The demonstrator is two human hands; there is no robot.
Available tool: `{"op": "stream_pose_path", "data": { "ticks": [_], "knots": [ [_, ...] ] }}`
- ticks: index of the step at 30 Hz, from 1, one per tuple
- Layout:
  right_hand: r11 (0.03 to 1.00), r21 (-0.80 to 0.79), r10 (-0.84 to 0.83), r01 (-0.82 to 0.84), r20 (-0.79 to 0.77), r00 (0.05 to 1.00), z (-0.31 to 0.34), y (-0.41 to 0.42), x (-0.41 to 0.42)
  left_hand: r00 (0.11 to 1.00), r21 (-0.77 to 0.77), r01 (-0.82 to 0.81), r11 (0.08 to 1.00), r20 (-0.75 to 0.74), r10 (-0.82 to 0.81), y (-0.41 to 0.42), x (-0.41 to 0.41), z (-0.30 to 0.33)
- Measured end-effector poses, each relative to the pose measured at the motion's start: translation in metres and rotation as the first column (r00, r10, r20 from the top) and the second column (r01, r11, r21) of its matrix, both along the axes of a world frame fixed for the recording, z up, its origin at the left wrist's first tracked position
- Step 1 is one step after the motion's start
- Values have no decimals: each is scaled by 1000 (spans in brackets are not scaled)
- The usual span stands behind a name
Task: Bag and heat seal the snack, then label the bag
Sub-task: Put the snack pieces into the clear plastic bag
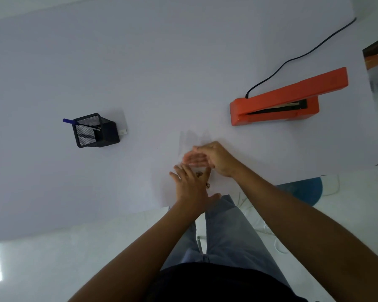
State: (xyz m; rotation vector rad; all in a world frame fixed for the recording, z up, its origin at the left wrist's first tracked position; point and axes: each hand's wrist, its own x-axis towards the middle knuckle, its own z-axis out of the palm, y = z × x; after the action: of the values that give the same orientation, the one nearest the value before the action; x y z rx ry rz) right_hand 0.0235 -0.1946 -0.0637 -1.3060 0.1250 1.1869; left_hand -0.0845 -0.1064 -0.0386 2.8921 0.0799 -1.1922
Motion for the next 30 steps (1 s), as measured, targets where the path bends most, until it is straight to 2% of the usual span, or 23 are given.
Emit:
{"op": "stream_pose_path", "data": {
  "ticks": [3, 7, 10, 21, 26, 29, 30],
  "knots": [
    [999, -30, -41, 38, -75, 996, -7, 1, -12, 1000, 42, 16, 999, -12, -16, -4, 3, 0],
    [997, -62, 50, -52, -41, 998, -13, 13, -4, 998, 14, 47, 999, -46, -46, -4, 3, 2],
    [996, -63, 57, -58, -8, 998, -15, 23, 12, 998, -26, 57, 998, -26, -57, 0, 4, 0],
    [997, -54, -57, 62, 90, 994, -16, 42, 102, 997, -59, 58, 997, -46, -61, 4, 6, 1],
    [967, -65, -230, 248, 206, 951, -15, 41, 97, 997, -62, 61, 996, -33, -63, 5, 7, 1],
    [868, -150, -393, 473, 373, 840, -15, 27, 73, 997, -69, 57, 996, -42, -60, 4, 5, 1],
    [818, -212, -398, 535, 463, 792, -14, 19, 61, 997, -70, 54, 996, -42, -57, 4, 4, 1]
  ]
}}
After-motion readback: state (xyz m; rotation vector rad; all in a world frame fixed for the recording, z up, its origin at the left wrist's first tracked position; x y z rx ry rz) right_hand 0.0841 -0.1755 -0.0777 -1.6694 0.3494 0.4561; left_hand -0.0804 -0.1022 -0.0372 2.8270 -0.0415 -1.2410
